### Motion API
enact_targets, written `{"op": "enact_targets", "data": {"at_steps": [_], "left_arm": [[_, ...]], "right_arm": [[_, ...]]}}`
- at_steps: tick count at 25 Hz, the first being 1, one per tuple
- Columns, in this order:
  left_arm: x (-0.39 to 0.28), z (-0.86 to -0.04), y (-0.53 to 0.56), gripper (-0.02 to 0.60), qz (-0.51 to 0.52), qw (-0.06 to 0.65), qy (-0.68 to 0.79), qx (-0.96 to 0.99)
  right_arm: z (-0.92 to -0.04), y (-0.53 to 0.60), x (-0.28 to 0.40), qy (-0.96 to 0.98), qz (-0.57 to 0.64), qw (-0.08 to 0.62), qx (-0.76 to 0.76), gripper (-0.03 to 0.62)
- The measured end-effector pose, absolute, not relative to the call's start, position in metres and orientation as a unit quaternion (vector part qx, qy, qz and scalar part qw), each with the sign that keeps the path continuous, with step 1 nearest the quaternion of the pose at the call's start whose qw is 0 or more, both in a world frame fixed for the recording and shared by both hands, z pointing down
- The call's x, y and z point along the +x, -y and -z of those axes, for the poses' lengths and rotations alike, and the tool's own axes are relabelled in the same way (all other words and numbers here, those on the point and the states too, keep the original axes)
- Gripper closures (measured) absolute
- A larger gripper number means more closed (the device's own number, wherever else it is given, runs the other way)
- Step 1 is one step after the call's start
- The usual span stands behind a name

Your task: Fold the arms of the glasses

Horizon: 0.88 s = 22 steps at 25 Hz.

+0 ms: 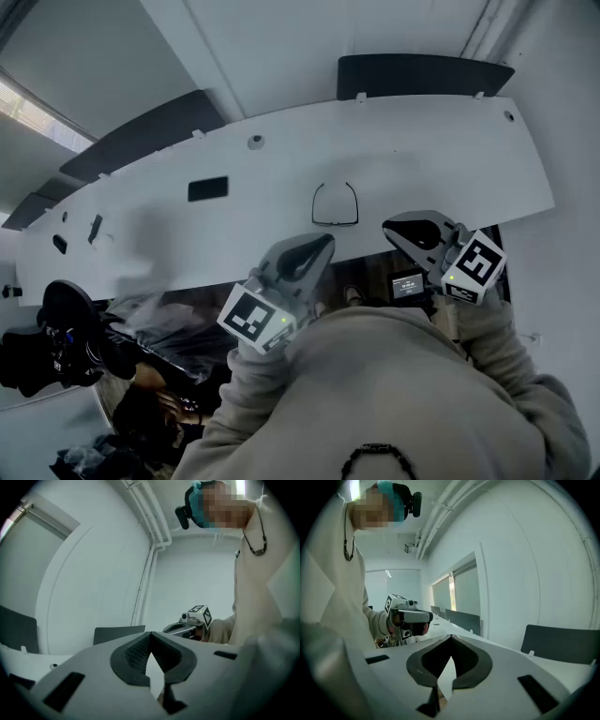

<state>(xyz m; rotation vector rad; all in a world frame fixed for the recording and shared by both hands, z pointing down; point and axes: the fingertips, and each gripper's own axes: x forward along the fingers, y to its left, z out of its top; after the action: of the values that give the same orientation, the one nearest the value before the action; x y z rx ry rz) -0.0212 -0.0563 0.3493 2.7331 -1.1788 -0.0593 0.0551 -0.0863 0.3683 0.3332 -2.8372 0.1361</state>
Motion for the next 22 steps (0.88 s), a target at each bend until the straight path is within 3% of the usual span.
{"op": "enact_targets", "data": {"at_steps": [22], "left_arm": [[-0.0206, -0.3485, 0.0541, 0.576, 0.023, 0.084, 0.402, 0.911]], "right_arm": [[-0.3733, 0.0942, 0.059, 0.982, -0.064, 0.135, 0.115, 0.574]]}}
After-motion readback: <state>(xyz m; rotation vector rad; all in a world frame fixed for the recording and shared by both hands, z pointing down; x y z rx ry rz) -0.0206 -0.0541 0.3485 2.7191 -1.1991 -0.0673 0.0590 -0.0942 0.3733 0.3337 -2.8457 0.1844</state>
